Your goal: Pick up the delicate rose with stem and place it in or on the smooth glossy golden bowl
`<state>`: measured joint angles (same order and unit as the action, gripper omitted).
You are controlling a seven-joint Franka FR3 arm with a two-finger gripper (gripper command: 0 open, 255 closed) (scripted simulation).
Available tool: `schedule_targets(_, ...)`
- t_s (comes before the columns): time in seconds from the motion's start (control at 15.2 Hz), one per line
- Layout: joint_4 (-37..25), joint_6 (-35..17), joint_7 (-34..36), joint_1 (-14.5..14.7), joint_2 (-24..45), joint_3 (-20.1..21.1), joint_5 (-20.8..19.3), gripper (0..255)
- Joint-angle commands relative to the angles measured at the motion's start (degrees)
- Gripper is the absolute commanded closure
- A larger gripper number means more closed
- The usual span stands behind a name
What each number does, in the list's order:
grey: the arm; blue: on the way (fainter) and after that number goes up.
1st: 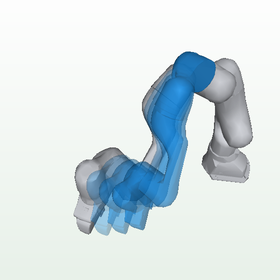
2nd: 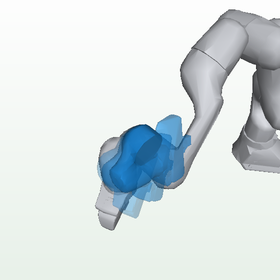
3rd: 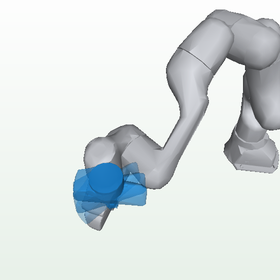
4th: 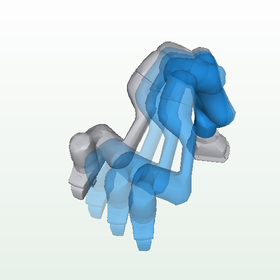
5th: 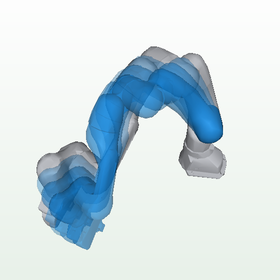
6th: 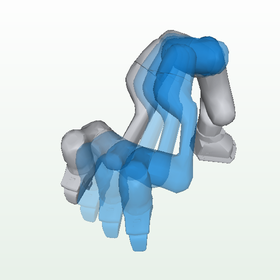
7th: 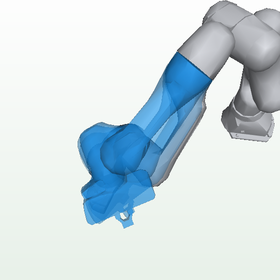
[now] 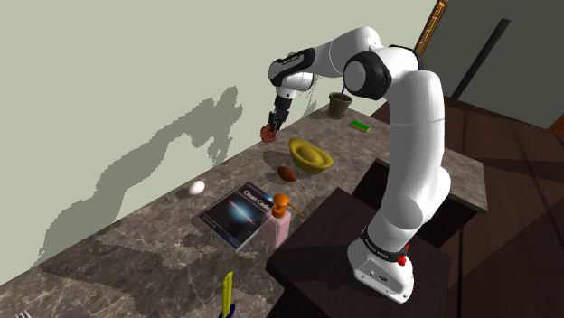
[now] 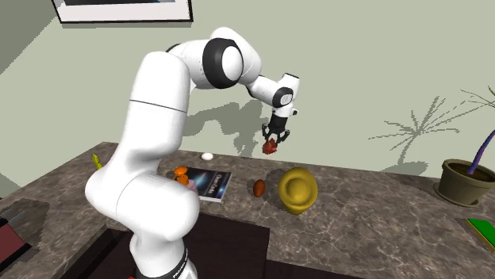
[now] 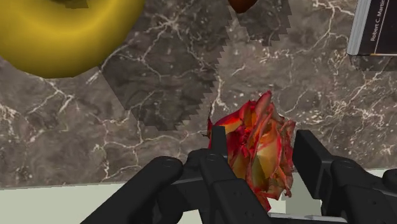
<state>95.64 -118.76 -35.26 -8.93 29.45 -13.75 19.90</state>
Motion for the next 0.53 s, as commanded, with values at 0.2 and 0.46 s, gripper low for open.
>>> schedule_targets(0.2, 4.33, -0.12, -2.95, -1.59, -3.65, -1.23, -0.53, 255)
schedule_targets(0.46, 9.47, -0.82, -7.25, -3.93, -7.29, -2.91, -1.13, 255)
